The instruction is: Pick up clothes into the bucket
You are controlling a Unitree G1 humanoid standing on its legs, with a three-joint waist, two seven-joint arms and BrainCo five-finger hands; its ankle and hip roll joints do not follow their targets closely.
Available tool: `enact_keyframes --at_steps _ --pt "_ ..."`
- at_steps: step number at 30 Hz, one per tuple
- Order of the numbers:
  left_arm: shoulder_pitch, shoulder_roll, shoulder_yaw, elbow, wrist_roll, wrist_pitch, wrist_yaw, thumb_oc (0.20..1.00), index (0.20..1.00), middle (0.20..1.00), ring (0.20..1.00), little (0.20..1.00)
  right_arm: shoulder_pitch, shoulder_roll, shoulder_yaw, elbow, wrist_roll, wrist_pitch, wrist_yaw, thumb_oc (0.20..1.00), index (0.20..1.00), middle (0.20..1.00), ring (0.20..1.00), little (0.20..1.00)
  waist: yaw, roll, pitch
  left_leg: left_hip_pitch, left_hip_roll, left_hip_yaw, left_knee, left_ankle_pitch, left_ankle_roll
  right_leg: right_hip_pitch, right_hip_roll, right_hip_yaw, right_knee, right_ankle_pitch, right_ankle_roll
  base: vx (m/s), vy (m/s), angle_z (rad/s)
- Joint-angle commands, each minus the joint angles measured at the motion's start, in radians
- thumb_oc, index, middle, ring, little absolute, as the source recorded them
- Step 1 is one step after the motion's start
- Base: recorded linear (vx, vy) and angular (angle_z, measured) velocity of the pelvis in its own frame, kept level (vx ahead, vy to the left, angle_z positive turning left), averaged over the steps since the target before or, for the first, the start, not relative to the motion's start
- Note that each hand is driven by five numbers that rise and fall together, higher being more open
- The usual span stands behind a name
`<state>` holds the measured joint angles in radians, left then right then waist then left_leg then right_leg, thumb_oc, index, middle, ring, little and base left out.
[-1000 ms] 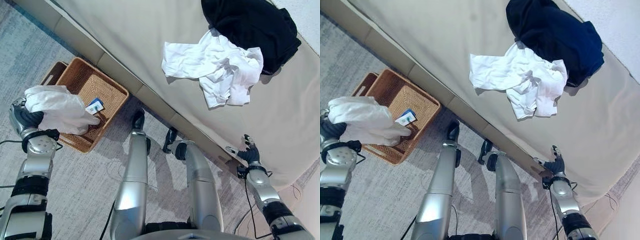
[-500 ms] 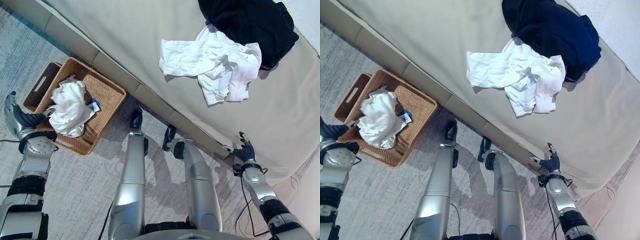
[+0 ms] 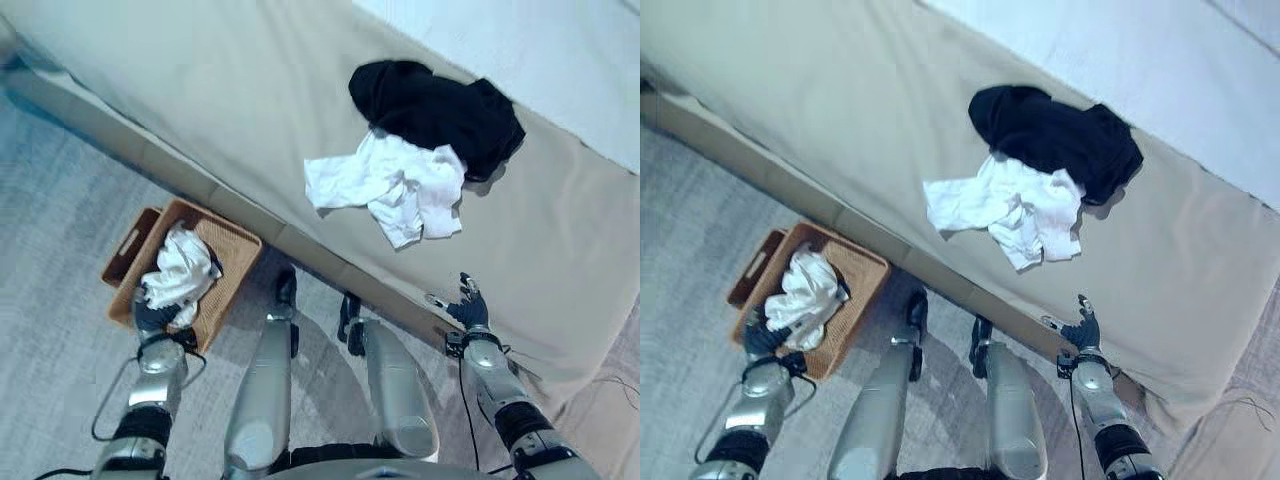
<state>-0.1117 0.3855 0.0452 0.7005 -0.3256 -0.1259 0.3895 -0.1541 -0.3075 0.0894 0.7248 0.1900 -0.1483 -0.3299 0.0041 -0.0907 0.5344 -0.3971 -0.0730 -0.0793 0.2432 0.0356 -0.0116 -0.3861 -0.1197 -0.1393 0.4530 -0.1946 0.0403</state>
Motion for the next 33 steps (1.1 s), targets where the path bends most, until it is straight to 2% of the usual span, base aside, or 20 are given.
enact_keyframes --at_steps 1,2,5,7,13,18,21,23,24,26,33 --pt "0.030 -0.031 -0.037 0.035 0.003 -0.047 -0.075 1.000 1.000 1.000 1.000 1.000 0.064 -0.077 -0.047 0.008 0.025 -0.025 0.034 1.000 1.000 1.000 1.000 1.000 -0.014 0.092 -0.071 0.042 -0.022 -0.024 -0.046 0.001 0.017 0.031 -0.023 -0.007 -0.173 0.168 0.038 0.17 -0.063 0.00" --pt "0.039 -0.053 -0.059 0.089 0.025 -0.041 -0.103 1.000 1.000 1.000 1.000 1.000 0.079 -0.066 -0.055 0.039 0.028 -0.031 0.046 1.000 1.000 1.000 1.000 1.000 -0.023 0.103 -0.108 0.096 -0.017 -0.023 -0.087 0.008 0.012 0.075 -0.018 -0.003 -0.200 0.172 0.040 0.12 -0.054 -0.02" --pt "0.045 -0.061 -0.084 0.134 0.080 -0.036 -0.128 1.000 1.000 1.000 1.000 1.000 0.094 -0.057 -0.052 0.072 0.044 -0.031 0.078 1.000 1.000 1.000 1.000 1.000 -0.029 0.109 -0.146 0.138 -0.012 -0.020 -0.123 0.016 0.009 0.118 -0.012 -0.001 -0.235 0.178 0.043 0.10 -0.068 -0.03" --pt "0.058 -0.066 -0.103 0.190 0.174 -0.029 -0.144 1.000 1.000 1.000 1.000 1.000 0.112 -0.057 -0.042 0.120 0.037 -0.019 0.121 1.000 1.000 1.000 1.000 1.000 -0.029 0.114 -0.201 0.188 -0.009 -0.010 -0.145 0.011 0.006 0.167 -0.002 0.006 -0.278 0.183 0.045 0.13 -0.092 -0.05" --pt "0.086 -0.093 -0.072 0.351 0.234 0.010 -0.120 1.000 1.000 1.000 1.000 1.000 0.118 -0.048 -0.050 0.130 0.065 -0.012 0.149 1.000 1.000 1.000 1.000 1.000 -0.027 0.121 -0.264 0.260 0.000 0.016 -0.172 -0.004 0.004 0.244 0.018 0.027 -0.346 0.196 0.049 0.09 -0.051 -0.17" --pt "0.128 -0.124 -0.072 0.402 0.255 0.029 -0.137 1.000 1.000 1.000 1.000 1.000 0.119 -0.036 -0.057 0.114 0.141 -0.001 0.192 1.000 1.000 1.000 1.000 1.000 -0.026 0.122 -0.308 0.303 0.010 0.032 -0.186 -0.016 0.004 0.287 0.025 0.041 -0.377 0.198 0.048 0.07 -0.039 -0.12" --pt "0.144 -0.140 -0.088 0.403 0.279 0.032 -0.142 1.000 1.000 1.000 1.000 1.000 0.118 -0.035 -0.055 0.026 0.136 -0.006 0.185 1.000 1.000 1.000 1.000 1.000 -0.026 0.126 -0.314 0.310 0.011 0.042 -0.179 -0.027 0.007 0.288 0.028 0.050 -0.368 0.193 0.046 0.05 -0.020 -0.15" --pt "0.153 -0.150 -0.116 0.361 0.306 0.030 -0.130 1.000 1.000 1.000 1.000 1.000 0.105 -0.072 -0.055 -0.116 0.024 -0.026 0.131 1.000 1.000 1.000 1.000 1.000 -0.028 0.134 -0.304 0.303 0.008 0.041 -0.165 -0.034 0.013 0.276 0.031 0.057 -0.341 0.180 0.042 0.02 -0.013 -0.07" --pt "0.154 -0.150 -0.116 0.361 0.306 0.030 -0.130 1.000 1.000 1.000 1.000 1.000 0.105 -0.072 -0.055 -0.118 0.023 -0.025 0.131 1.000 1.000 1.000 1.000 1.000 -0.028 0.134 -0.304 0.303 0.008 0.041 -0.164 -0.035 0.013 0.275 0.031 0.057 -0.340 0.179 0.042 0.00 -0.005 -0.06" --pt "0.154 -0.149 -0.162 0.319 0.340 0.019 -0.128 1.000 1.000 1.000 1.000 1.000 0.064 -0.116 -0.053 -0.174 -0.073 -0.033 0.076 1.000 1.000 1.000 1.000 1.000 -0.028 0.141 -0.291 0.293 0.004 0.038 -0.153 -0.036 0.017 0.262 0.030 0.058 -0.317 0.170 0.040 0.00 0.000 0.00" --pt "0.148 -0.124 -0.329 0.197 0.418 0.006 -0.142 1.000 1.000 1.000 1.000 1.000 -0.174 -0.230 -0.019 -0.109 -0.199 0.002 -0.063 1.000 1.000 1.000 1.000 1.000 -0.010 0.174 -0.244 0.243 -0.014 0.017 -0.141 -0.031 0.028 0.182 0.018 0.062 -0.235 0.138 0.030 0.00 0.008 0.02"
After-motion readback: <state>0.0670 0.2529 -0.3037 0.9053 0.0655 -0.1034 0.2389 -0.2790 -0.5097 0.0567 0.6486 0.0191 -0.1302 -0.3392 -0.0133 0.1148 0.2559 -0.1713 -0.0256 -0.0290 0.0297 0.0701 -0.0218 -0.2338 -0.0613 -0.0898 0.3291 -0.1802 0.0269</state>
